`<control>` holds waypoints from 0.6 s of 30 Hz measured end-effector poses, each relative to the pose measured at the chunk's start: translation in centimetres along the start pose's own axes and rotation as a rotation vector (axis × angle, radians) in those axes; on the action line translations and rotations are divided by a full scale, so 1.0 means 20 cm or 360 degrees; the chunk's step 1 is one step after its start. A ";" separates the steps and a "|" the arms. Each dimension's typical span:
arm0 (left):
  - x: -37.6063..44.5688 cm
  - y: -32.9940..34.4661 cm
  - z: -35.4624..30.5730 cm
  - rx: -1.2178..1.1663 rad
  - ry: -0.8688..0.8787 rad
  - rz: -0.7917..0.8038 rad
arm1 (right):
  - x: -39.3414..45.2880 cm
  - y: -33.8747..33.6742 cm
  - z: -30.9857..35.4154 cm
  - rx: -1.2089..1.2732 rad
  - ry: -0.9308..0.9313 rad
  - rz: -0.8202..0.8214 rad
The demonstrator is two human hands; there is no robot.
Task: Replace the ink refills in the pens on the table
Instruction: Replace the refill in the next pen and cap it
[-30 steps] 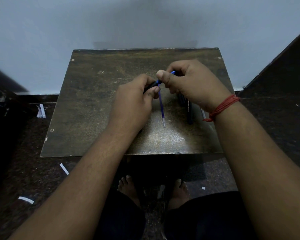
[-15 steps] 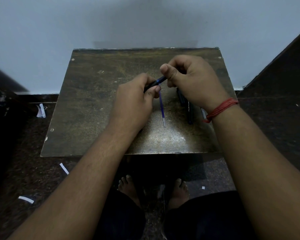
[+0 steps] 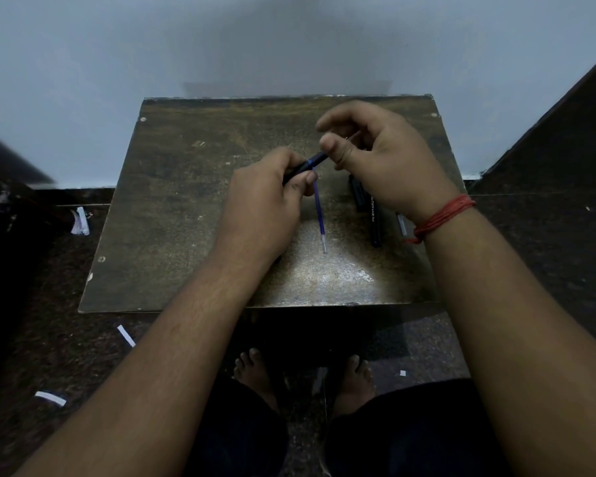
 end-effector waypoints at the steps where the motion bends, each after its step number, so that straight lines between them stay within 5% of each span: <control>1: 0.00 0.00 0.00 -0.0003 0.0002 -0.0005 | 0.00 0.00 0.01 0.0042 -0.0034 0.0043; 8: 0.00 0.00 0.00 -0.0019 0.0012 -0.0001 | 0.01 0.01 0.00 -0.0232 0.0097 -0.0037; 13: 0.00 -0.01 0.01 -0.0048 0.0000 -0.0007 | -0.01 -0.01 0.01 0.0143 -0.0013 0.0110; 18: 0.00 0.00 0.00 -0.0071 0.0031 0.0025 | 0.00 -0.01 -0.01 -0.0080 0.0070 0.0022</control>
Point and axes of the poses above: each hand's wrist, its own x-axis towards the middle knuckle, its own y-axis out of the palm, z = x × y, the point moved 6 cm from there along x, towards the middle knuckle, and after that the axes turned 1 degree about z, right-handed, at the moved point
